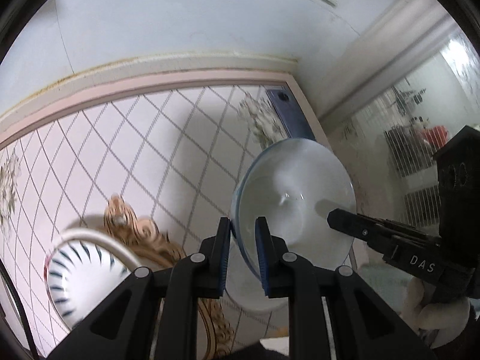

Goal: Organize plates and bowls

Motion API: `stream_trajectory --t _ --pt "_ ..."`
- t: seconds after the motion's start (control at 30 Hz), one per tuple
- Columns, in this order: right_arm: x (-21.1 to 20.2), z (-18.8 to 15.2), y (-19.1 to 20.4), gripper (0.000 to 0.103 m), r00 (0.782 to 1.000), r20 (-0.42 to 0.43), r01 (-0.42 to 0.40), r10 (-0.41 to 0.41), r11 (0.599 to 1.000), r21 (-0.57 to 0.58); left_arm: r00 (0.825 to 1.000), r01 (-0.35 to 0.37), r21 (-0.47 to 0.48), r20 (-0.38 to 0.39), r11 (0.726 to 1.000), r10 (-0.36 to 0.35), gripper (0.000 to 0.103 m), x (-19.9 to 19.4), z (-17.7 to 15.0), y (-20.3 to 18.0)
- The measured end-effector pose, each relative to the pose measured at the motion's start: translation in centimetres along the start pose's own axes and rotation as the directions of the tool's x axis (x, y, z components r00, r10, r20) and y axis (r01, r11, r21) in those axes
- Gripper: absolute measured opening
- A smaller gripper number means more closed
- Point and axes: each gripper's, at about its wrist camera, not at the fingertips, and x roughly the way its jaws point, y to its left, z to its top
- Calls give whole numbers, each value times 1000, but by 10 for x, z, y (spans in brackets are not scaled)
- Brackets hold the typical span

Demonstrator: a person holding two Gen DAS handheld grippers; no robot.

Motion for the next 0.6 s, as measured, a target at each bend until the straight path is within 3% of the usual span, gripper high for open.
stream_trajectory --t 0.27,0.6 --pt "-3 -55 -11 14 999 -36 13 -13 1000 16 998 -8 6 -61 1000 8 14 16 -36 -1" --pt "27 -77 -30 14 995 -96 32 -28 999 41 991 -42 23 -128 999 45 14 47 -53 3"
